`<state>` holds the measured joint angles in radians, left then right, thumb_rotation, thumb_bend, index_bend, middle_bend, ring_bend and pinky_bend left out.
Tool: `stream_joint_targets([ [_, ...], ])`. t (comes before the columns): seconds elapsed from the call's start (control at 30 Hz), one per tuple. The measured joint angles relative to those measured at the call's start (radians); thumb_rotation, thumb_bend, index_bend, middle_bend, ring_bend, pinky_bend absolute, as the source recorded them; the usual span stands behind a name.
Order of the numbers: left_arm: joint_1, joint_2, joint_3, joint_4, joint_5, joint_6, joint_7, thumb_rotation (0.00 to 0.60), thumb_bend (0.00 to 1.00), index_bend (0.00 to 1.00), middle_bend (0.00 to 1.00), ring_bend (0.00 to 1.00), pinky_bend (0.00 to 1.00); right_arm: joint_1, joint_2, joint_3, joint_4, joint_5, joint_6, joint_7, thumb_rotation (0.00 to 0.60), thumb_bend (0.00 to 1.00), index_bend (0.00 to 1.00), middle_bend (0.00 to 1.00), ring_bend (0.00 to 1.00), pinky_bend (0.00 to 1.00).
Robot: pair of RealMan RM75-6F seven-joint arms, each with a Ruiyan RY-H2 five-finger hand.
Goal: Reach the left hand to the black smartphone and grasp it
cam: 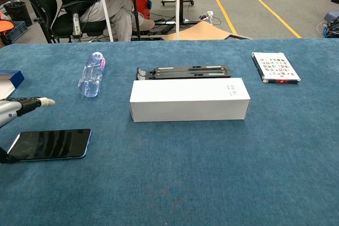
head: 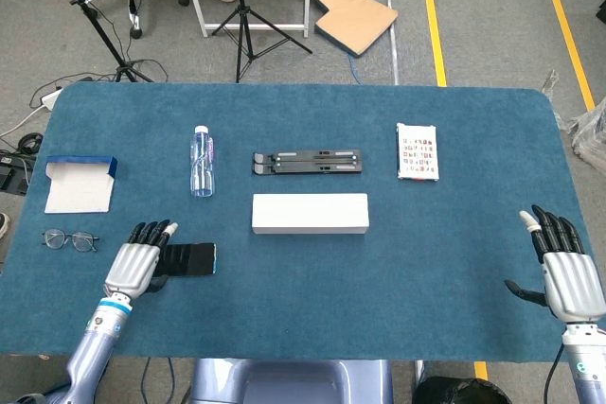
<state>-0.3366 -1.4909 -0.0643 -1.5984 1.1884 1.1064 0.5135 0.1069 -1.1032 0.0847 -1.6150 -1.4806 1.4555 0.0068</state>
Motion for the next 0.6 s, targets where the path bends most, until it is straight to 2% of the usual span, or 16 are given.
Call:
stream_joint_targets([
  [0.6, -0.044, -0.072, 0.014, 0.09, -0.056, -0.04, 0.006, 0.6, 0.32, 0.0, 0.0, 0.0, 0.0, 0.003, 0.001, 0.002, 0.008, 0.012, -0.011, 0.01, 0.6, 0.0, 0.0, 0.0, 0.0, 0.0],
])
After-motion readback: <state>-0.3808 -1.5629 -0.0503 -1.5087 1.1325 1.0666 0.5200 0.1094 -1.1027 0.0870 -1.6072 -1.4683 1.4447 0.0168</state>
